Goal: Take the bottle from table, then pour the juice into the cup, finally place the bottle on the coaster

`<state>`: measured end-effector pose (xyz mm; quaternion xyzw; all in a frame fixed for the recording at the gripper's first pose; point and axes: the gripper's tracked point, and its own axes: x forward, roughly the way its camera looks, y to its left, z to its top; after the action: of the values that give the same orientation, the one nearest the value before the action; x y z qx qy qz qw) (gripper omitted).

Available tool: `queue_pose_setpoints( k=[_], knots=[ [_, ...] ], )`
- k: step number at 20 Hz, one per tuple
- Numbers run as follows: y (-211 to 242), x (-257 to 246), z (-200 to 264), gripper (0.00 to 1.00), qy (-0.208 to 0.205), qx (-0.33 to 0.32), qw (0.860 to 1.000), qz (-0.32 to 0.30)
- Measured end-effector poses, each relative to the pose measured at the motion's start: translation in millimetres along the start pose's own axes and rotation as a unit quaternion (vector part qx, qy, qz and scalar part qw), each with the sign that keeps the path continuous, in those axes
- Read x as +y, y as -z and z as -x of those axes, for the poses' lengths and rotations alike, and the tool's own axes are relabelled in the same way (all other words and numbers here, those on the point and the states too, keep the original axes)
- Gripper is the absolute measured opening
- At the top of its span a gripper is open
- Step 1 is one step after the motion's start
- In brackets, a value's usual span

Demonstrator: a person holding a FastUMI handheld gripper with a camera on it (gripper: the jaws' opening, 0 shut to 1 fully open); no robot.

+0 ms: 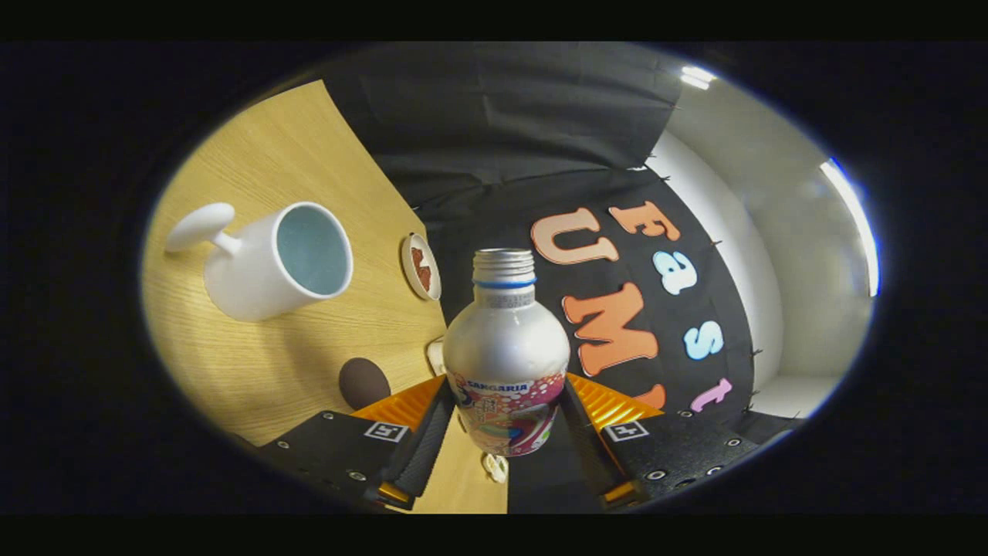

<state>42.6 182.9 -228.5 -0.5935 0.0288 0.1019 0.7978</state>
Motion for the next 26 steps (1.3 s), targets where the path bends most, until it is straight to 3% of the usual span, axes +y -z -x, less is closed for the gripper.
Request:
queue_pose_setpoints(
  k=[12,26],
  knots=[
    [-14,3,-9,0.77,0.008,-0.031,0.991,0.127],
    [-15,-5,-15,0.77,0.022,-0.046,0.968,0.246]
  ],
)
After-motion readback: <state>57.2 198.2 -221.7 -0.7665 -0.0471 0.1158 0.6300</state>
